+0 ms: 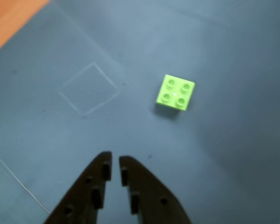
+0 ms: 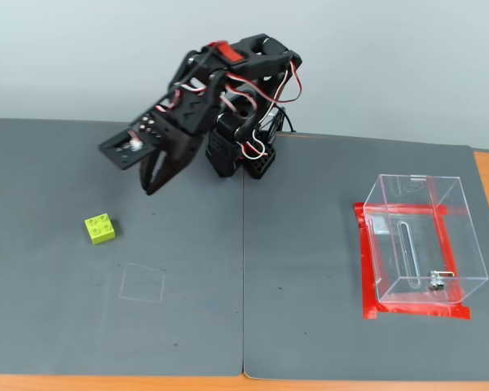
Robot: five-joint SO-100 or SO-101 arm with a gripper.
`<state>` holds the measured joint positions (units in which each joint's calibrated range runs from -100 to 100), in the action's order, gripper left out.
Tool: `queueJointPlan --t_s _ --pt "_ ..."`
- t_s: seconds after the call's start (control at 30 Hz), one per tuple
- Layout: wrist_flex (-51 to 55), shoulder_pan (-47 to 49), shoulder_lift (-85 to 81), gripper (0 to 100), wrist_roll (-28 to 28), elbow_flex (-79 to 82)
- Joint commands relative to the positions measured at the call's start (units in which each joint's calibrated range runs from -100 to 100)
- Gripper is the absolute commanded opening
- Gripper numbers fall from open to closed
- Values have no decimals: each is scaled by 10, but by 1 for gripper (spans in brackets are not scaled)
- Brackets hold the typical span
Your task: Pick the green lego block and place it into the transparent box
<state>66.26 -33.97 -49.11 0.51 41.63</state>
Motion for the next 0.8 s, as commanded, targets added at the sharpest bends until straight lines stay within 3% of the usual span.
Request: queueJointPlan --t_s 0.0,0.33,0.77 --pt "10 -28 82 3 -1 -76" --pt "1 -81 194 18 -2 -152" --pt "-153 -78 246 18 3 -88"
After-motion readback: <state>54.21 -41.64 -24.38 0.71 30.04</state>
